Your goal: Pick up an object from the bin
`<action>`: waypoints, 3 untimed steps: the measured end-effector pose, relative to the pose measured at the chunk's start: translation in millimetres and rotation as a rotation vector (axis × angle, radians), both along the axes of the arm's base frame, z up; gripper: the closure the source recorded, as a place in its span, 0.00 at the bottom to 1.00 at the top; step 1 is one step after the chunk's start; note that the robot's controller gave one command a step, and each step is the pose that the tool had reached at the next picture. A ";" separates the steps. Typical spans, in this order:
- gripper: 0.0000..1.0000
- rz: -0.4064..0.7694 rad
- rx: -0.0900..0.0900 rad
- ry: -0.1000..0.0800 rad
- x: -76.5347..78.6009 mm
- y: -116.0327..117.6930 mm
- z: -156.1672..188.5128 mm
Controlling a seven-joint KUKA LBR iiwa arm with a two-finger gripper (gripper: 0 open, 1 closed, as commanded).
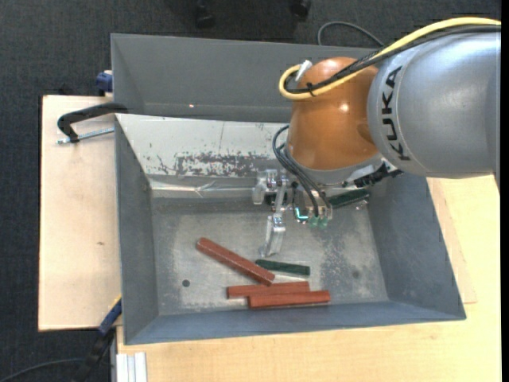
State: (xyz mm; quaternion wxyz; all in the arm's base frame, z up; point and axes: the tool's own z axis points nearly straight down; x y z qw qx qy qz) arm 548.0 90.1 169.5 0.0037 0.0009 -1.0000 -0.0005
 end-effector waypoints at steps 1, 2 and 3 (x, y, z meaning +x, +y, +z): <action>0.00 -0.042 -0.001 0.002 -45.3 -9.8 -103.1; 0.00 -0.124 0.001 -0.015 -41.4 -19.5 -67.6; 0.00 -0.244 -0.001 -0.005 -55.8 -16.3 -69.1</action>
Offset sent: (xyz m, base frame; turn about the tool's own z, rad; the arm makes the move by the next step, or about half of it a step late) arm -0.0429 -0.0099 -0.0995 0.0411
